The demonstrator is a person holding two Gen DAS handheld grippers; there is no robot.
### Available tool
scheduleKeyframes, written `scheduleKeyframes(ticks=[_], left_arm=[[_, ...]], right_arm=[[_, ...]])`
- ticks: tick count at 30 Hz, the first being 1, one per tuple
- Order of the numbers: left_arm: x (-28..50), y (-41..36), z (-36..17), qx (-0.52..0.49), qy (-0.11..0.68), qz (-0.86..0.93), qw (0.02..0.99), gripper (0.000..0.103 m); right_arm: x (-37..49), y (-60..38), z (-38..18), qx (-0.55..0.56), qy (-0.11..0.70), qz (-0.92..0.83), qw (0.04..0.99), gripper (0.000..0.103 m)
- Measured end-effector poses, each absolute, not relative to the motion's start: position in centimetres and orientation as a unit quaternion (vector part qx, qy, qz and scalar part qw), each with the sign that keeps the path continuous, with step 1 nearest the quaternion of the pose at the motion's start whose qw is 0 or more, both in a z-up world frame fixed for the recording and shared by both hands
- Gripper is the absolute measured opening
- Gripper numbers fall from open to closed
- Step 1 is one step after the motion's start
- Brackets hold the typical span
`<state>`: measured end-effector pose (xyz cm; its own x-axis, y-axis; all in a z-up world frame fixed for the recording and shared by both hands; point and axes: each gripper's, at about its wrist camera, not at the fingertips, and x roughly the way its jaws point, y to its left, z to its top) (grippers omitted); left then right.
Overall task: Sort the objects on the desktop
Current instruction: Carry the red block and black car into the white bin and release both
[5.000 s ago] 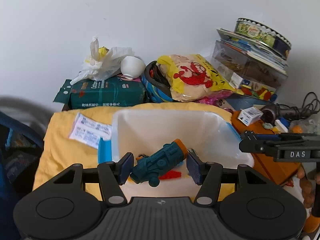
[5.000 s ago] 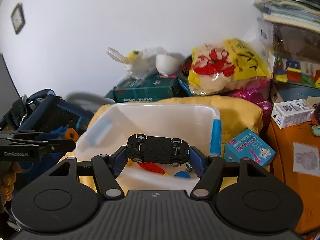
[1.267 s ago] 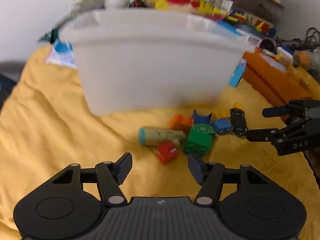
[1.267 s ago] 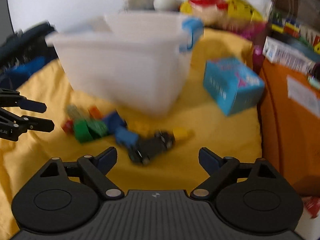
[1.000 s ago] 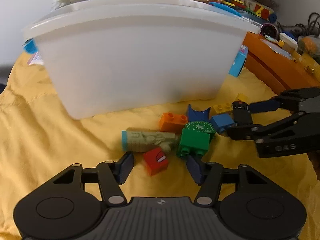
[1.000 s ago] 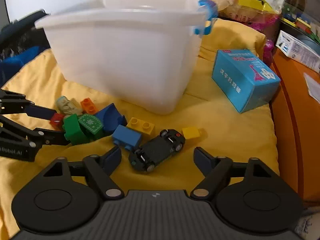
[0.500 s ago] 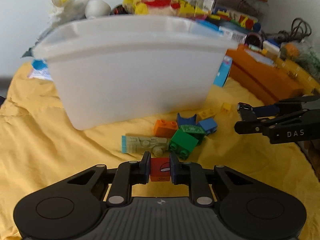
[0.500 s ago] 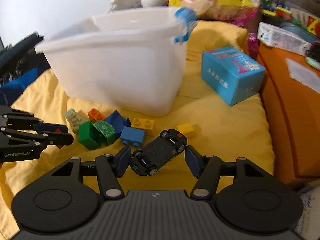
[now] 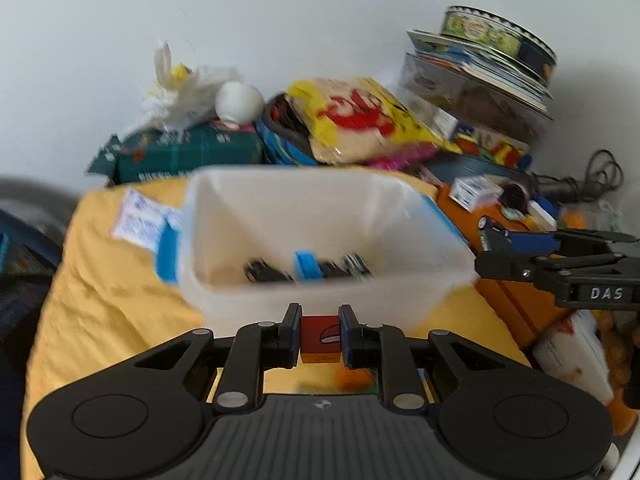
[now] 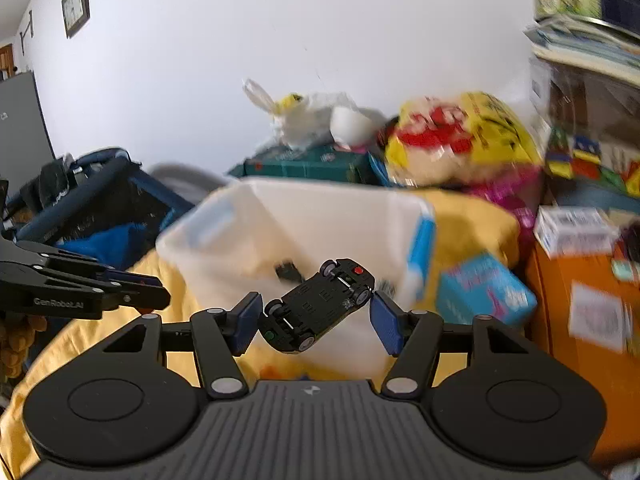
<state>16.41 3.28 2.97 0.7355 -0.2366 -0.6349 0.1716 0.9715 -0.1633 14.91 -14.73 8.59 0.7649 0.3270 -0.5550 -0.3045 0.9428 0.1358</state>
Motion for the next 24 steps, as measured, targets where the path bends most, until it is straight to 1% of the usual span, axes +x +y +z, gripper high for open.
scheduleKeyframes(ticks=[5, 11, 13, 14, 15, 16, 17, 18, 20, 23, 24], left_arm=[[20.5, 4.1, 5.2, -0.032, 0.357, -0.094, 0.929, 0.022], [24.0, 3.9, 6.4, -0.027, 0.366, -0.103, 0.924, 0.022], [25.0, 3.6, 6.6, -0.022, 0.372, -0.106, 0.922, 0.024], [25.4, 3.5, 6.6, -0.022, 0.376, -0.108, 0.92, 0.032], [25.6, 3.4, 6.6, -0.019, 0.375, -0.103, 0.921, 0.046], [25.6, 3.5, 6.6, -0.012, 0.37, -0.093, 0.924, 0.052], [25.5, 3.5, 6.6, -0.005, 0.366, -0.081, 0.927, 0.058], [25.1, 3.6, 6.4, -0.003, 0.36, -0.076, 0.93, 0.058], [24.1, 3.9, 5.7, -0.013, 0.362, -0.085, 0.928, 0.058], [21.2, 4.4, 4.2, -0.032, 0.349, -0.103, 0.931, 0.058], [19.8, 4.5, 3.5, -0.036, 0.341, -0.104, 0.934, 0.058]], right_arm=[[20.3, -14.0, 10.5, 0.036, 0.335, 0.165, 0.927, 0.063], [24.8, -13.2, 10.5, 0.027, 0.377, 0.147, 0.914, 0.063], [25.8, -13.1, 10.3, 0.033, 0.388, 0.143, 0.91, 0.063], [26.5, -13.0, 10.2, 0.038, 0.396, 0.139, 0.907, 0.064], [26.8, -12.9, 10.1, 0.038, 0.4, 0.135, 0.906, 0.066], [27.1, -12.8, 10.2, 0.034, 0.4, 0.133, 0.906, 0.076], [27.2, -12.7, 10.3, 0.025, 0.395, 0.126, 0.91, 0.08], [27.0, -12.5, 10.4, 0.015, 0.386, 0.119, 0.915, 0.082], [26.3, -12.6, 10.7, 0.009, 0.376, 0.124, 0.918, 0.082], [23.8, -13.5, 11.1, 0.014, 0.349, 0.128, 0.928, 0.084], [22.5, -14.0, 11.1, 0.016, 0.332, 0.129, 0.934, 0.086]])
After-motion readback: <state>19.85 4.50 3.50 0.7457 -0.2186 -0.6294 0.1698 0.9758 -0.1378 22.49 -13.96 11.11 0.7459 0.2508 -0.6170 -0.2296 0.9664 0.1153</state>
